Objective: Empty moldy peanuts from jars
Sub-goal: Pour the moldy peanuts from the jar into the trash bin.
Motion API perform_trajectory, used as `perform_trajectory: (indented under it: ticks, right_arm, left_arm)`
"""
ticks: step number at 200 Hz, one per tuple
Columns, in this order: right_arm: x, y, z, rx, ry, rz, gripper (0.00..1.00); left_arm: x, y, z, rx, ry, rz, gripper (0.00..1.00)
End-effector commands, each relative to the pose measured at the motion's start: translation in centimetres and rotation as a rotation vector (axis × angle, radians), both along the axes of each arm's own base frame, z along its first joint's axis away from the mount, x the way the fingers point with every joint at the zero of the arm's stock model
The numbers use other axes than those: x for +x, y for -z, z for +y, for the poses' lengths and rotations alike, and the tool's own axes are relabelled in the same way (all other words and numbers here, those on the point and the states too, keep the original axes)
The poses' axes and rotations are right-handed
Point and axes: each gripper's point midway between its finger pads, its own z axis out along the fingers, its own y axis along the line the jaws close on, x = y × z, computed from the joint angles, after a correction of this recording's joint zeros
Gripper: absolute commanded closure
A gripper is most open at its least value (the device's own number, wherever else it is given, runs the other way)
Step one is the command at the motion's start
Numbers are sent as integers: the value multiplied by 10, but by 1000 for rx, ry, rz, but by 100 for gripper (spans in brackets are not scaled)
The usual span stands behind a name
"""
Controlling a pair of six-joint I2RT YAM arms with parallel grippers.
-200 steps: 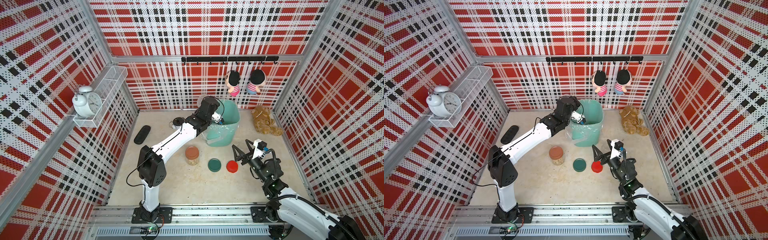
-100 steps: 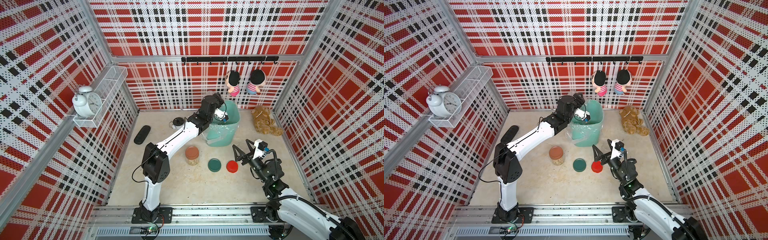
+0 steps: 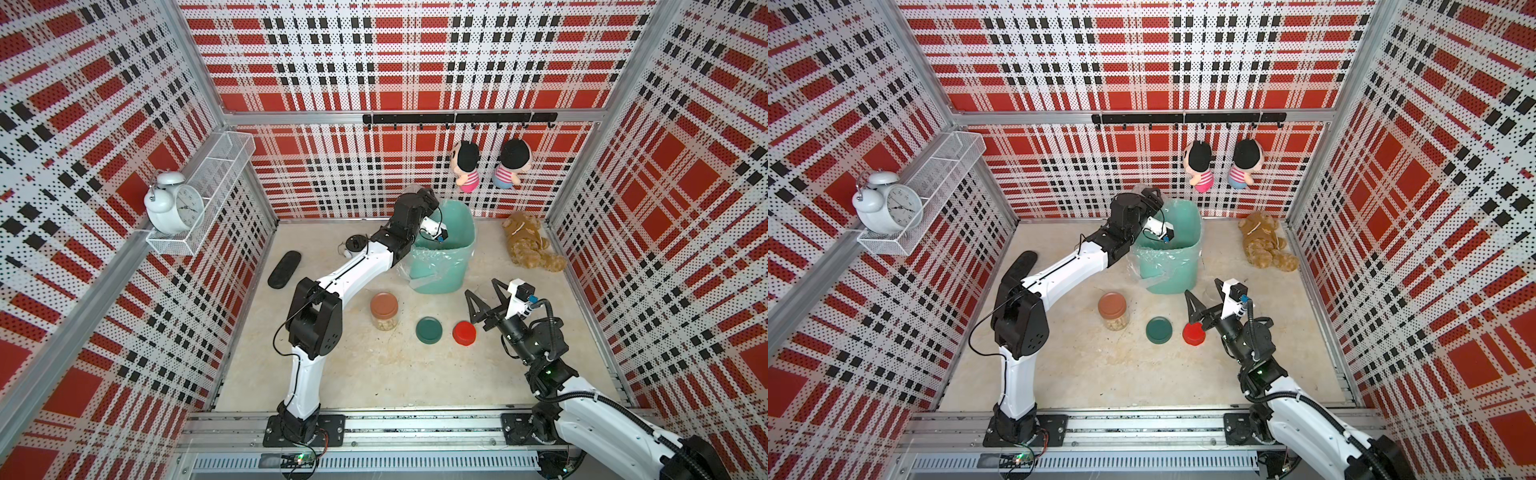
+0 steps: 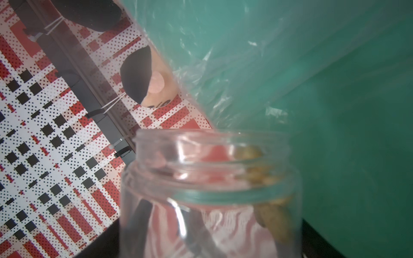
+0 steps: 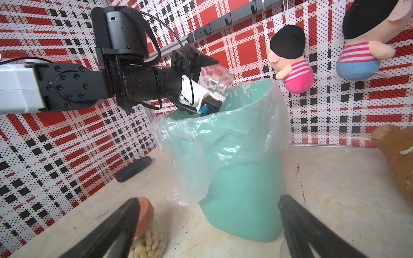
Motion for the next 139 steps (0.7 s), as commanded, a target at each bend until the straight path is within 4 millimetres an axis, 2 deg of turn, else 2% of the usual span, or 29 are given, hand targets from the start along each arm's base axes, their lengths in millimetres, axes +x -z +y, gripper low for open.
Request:
perform_trajectory:
  ticks: [1, 11, 39, 69, 79, 93, 101, 110, 128, 139]
  right_arm:
    - [1, -6, -4, 6, 15, -21, 0]
    - [2, -5, -4, 13, 12, -19, 0]
    - [2, -4, -1, 21, 0, -21, 0]
    - [1, -4, -1, 21, -5, -21, 0]
    - [1, -3, -2, 24, -1, -22, 0]
    - [0, -3, -4, 29, 7, -24, 0]
    - [-1, -3, -5, 30, 7, -26, 0]
    - [-2, -4, -5, 27, 8, -29, 0]
    - [-3, -5, -8, 18, 18, -29, 0]
    - [-3, -3, -9, 12, 27, -25, 0]
  left_arm:
    - [-5, -72, -15, 108, 62, -242, 100]
    - [-10, -86, -22, 53, 77, -247, 100]
    - [-27, -103, -34, -51, 106, -214, 100]
    - [-38, -109, -25, 90, 53, -281, 100]
    - [-37, -91, -27, 111, 56, -227, 100]
    - [-29, -43, -19, 170, 35, -80, 100]
    - [-25, -34, -13, 161, 7, -54, 100]
    - [-24, -46, -13, 97, -11, -61, 100]
    - [-37, -106, -31, -150, 57, -83, 100]
    - [-47, -124, -40, -230, 98, -34, 100]
